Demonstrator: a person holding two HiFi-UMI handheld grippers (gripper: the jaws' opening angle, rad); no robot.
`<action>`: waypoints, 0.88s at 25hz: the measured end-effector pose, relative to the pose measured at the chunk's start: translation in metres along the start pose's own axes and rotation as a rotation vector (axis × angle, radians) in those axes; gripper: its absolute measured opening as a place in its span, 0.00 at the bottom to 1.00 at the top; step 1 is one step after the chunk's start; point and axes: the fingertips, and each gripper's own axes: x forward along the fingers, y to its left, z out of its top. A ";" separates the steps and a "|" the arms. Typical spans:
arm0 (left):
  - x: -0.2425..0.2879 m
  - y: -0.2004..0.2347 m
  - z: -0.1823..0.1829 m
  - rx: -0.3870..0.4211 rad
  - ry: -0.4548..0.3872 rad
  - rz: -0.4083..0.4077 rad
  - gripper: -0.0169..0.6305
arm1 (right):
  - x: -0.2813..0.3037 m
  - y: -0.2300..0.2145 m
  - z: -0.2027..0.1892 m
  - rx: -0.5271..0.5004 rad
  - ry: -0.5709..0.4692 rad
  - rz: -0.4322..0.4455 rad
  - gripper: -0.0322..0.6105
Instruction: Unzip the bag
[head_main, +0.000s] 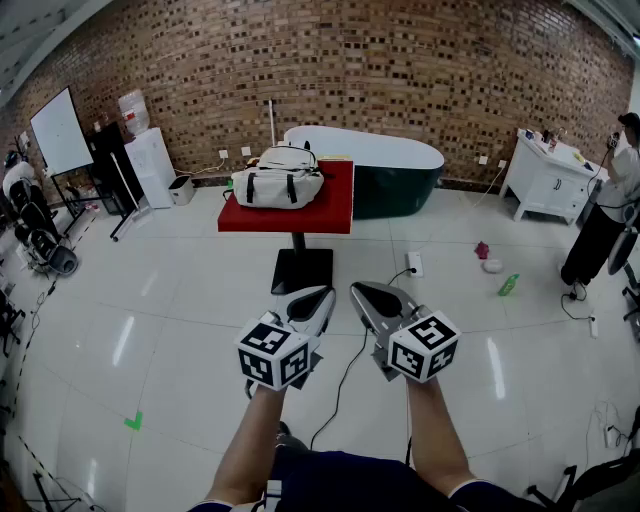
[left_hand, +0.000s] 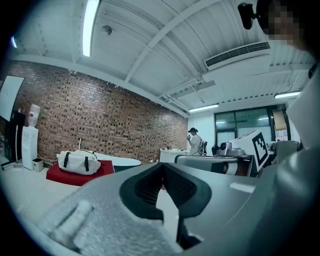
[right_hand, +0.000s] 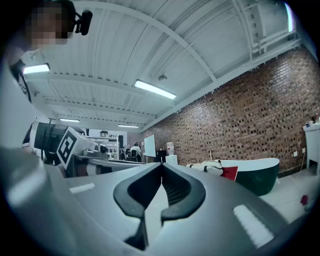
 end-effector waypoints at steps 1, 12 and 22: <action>0.002 0.005 0.001 0.006 0.002 0.000 0.03 | 0.004 -0.004 0.002 -0.001 -0.002 0.001 0.05; 0.025 0.100 -0.004 -0.027 -0.031 0.007 0.03 | 0.080 -0.043 -0.018 0.008 0.053 0.008 0.05; 0.074 0.236 0.012 -0.027 -0.044 -0.046 0.03 | 0.212 -0.094 -0.024 0.004 0.124 -0.017 0.11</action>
